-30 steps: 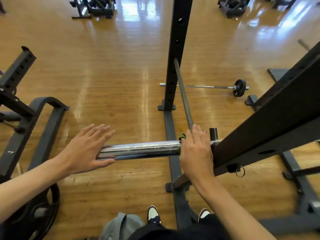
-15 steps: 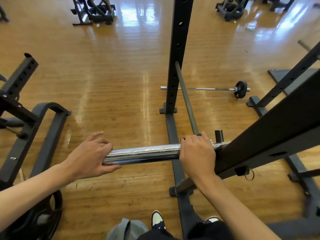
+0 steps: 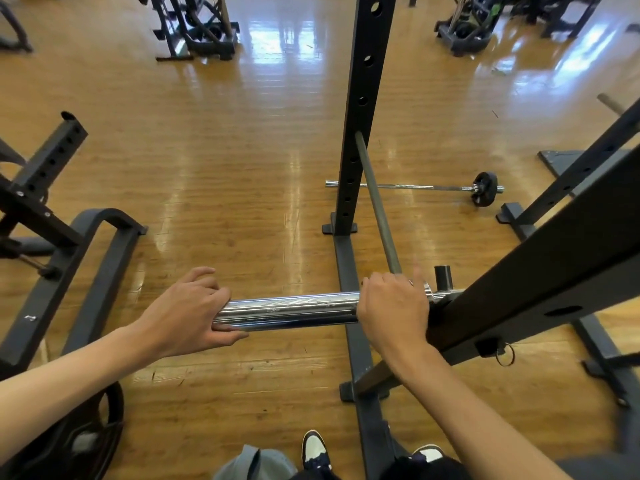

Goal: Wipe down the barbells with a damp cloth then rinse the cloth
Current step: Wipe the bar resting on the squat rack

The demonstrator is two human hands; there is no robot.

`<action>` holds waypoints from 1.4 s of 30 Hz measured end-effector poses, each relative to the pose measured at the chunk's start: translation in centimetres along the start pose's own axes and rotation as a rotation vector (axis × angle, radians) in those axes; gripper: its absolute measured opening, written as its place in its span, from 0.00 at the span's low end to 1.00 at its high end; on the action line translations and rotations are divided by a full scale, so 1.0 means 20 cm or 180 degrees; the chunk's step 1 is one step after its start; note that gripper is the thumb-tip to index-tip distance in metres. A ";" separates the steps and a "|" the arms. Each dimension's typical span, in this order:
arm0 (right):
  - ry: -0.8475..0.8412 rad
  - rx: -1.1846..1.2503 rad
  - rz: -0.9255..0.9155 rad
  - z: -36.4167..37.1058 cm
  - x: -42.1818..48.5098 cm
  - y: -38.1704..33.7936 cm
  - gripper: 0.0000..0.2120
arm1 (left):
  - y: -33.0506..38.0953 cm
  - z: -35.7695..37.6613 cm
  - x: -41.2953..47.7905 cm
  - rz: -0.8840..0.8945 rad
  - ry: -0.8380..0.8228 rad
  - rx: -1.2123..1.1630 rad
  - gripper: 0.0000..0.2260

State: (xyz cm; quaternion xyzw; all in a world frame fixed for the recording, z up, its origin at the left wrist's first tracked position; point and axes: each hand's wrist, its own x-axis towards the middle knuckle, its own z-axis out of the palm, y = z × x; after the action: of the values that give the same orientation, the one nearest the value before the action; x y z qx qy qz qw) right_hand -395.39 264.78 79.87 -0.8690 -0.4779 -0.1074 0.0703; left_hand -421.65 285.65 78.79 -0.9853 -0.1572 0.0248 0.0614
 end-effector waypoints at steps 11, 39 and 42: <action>0.0052 0.0242 -0.0426 0.01 -0.10 0.08 0.14 | 0.01 0.00 0.00 -0.0065 -0.0156 0.0062 0.34; 0.0045 0.0292 -0.0603 0.00 -0.12 0.08 0.15 | 0.02 -0.03 0.01 -0.0157 -0.0351 -0.0042 0.37; -0.0376 -0.0295 -0.0367 -0.06 0.01 0.09 0.18 | 0.02 -0.04 0.01 -0.0155 -0.0413 0.0001 0.36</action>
State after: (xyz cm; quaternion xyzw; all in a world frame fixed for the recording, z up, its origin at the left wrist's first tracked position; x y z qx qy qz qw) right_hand -393.87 263.77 81.10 -0.8472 -0.5250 -0.0818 -0.0045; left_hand -421.27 285.28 79.44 -0.9775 -0.1848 0.0871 0.0518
